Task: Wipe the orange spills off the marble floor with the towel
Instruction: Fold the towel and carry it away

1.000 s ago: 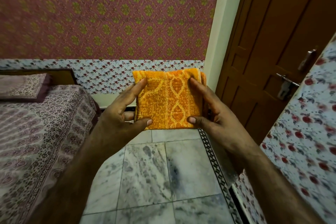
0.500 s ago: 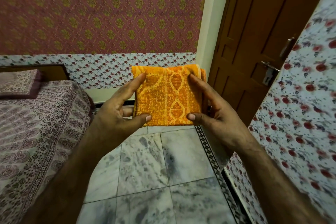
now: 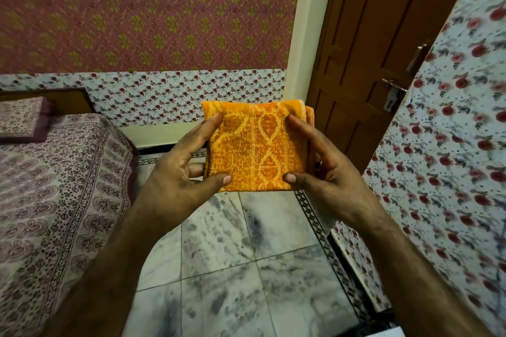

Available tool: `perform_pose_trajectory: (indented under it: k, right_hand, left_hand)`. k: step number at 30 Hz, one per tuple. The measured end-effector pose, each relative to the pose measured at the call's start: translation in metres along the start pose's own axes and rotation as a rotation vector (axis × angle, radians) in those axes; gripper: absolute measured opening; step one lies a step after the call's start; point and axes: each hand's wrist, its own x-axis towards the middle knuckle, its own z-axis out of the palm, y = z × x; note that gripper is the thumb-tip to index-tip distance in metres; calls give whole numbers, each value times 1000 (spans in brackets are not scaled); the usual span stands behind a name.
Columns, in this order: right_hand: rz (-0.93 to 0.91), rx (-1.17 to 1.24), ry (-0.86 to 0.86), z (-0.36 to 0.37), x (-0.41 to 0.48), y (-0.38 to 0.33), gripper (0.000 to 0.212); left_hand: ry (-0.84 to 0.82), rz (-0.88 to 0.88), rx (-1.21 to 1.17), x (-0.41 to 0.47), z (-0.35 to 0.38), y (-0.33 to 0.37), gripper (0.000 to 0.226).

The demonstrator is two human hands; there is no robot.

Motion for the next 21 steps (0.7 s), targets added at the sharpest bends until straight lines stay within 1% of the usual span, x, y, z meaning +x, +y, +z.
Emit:
perform_pose_trajectory:
  k: [12,21]
  right_hand:
    - [22,-20,57,15,-42,-29,85]
    - [40,-51,80,3,-53,-26,84]
  left_hand:
    - [-57,20,-4,-31,-7,9,92]
    - [-82,1,-59,-25,5,2,92]
